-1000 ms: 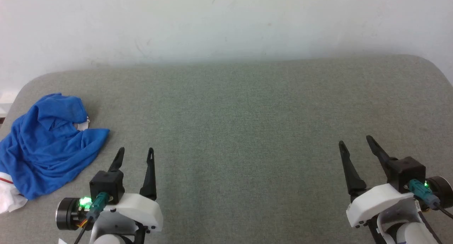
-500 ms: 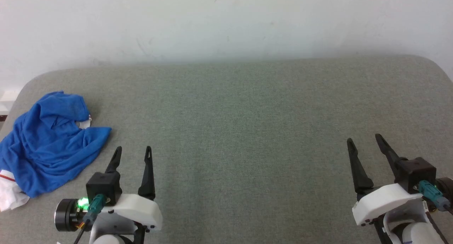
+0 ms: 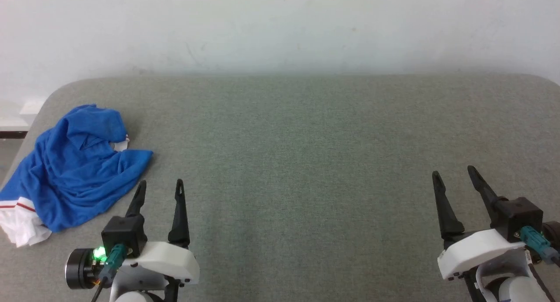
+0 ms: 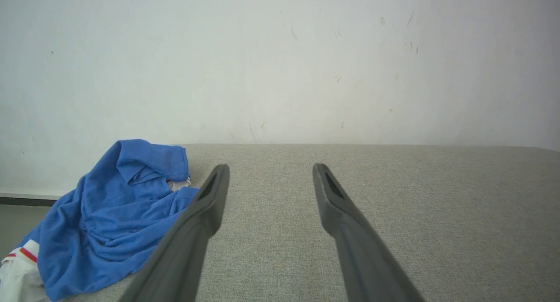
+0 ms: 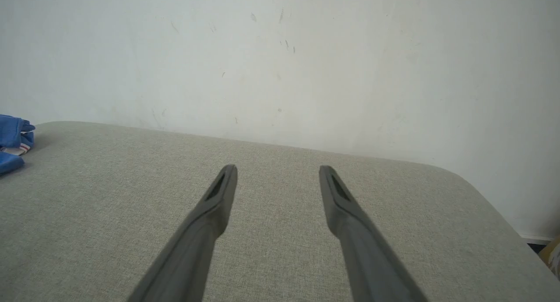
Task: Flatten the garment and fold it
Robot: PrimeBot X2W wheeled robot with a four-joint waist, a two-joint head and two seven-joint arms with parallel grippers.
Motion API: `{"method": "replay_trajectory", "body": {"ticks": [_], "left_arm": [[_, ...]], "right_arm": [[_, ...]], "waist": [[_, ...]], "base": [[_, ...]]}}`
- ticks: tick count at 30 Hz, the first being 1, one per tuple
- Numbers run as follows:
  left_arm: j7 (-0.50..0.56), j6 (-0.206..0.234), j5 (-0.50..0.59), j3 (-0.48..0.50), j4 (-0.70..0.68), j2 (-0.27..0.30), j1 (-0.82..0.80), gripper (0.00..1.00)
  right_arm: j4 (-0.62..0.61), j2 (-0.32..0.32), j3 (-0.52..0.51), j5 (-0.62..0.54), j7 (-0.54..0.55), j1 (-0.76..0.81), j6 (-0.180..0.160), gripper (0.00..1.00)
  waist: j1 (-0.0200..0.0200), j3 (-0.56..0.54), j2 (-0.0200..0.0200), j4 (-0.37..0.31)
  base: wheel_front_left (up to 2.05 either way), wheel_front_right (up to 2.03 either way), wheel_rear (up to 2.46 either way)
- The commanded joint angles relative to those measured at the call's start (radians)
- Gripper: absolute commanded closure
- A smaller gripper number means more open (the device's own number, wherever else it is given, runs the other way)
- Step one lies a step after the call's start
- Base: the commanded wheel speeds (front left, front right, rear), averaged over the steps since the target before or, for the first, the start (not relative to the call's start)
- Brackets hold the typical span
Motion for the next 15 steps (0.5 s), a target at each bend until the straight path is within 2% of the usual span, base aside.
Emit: {"method": "replay_trajectory", "body": {"ticks": [1,15], "left_arm": [[-0.007,0.006,-0.007,-0.001,-0.004,-0.002,0.019,0.0],[-0.036,0.025,-0.026,-0.006,-0.007,-0.002,0.034,0.0]], "right_arm": [[0.005,0.002,0.001,-0.003,-0.011,0.014,-0.001,0.0],[0.03,0.002,0.023,-0.015,-0.041,0.007,-0.001,0.0]], "waist": [[-0.0001,-0.001,0.0,0.008],[-0.0001,0.001,0.0,0.089]], "base": [[0.0,0.0,0.0],[0.0,0.0,0.0]]}}
